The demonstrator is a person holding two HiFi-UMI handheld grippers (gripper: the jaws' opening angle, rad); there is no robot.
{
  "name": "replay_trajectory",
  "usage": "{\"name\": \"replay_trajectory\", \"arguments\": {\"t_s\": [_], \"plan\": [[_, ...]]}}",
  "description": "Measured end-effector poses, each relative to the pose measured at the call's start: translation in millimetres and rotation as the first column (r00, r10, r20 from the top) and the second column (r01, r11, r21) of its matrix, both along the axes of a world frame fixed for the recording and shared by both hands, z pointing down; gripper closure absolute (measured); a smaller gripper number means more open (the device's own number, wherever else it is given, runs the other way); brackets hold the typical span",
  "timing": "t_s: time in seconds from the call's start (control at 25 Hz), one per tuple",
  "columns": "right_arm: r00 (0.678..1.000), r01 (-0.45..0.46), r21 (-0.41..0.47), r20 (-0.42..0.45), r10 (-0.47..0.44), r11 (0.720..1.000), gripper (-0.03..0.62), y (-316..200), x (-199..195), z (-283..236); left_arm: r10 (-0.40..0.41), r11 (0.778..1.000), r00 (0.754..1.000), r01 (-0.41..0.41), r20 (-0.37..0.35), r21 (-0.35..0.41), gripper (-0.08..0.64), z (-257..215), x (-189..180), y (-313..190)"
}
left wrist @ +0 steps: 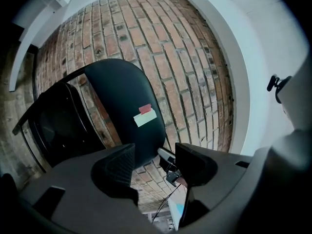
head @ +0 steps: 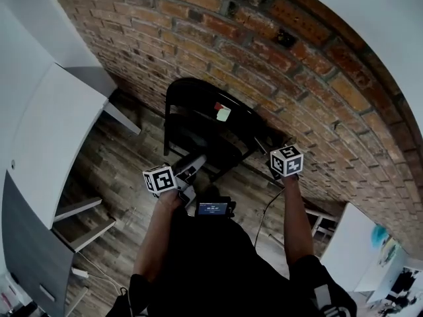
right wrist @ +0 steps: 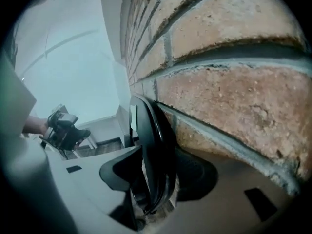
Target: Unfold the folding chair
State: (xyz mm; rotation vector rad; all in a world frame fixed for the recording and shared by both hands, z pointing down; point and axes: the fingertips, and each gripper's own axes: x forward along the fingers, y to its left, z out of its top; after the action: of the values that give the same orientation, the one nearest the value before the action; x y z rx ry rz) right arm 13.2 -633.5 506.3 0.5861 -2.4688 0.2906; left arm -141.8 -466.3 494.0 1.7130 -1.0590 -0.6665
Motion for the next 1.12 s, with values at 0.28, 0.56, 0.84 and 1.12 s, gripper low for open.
{"name": "replay_trajectory", "arguments": {"t_s": [0.28, 0.56, 0.84, 1.12], "plan": [[0.99, 0.113, 0.114, -0.098, -0.102, 0.987, 0.419, 11, 2, -3, 0.025, 0.999, 1.0, -0.025, 0.009, -0.036, 0.304, 12, 8, 1], [0.965, 0.252, 0.116, -0.105, -0.241, 0.961, 0.422, 50, 1, -14, 0.026, 0.999, 1.0, -0.026, 0.015, -0.039, 0.304, 15, 8, -2], [0.873, 0.486, -0.007, 0.044, -0.486, 0.874, 0.437, 89, -41, -45, 0.013, 0.998, 1.0, -0.012, 0.005, -0.06, 0.304, 22, -1, 12], [0.814, 0.568, -0.129, -0.058, -0.578, 0.813, 0.462, 95, -95, -37, -0.044, 0.993, 0.999, 0.041, -0.028, -0.111, 0.304, 45, -18, 33]]}}
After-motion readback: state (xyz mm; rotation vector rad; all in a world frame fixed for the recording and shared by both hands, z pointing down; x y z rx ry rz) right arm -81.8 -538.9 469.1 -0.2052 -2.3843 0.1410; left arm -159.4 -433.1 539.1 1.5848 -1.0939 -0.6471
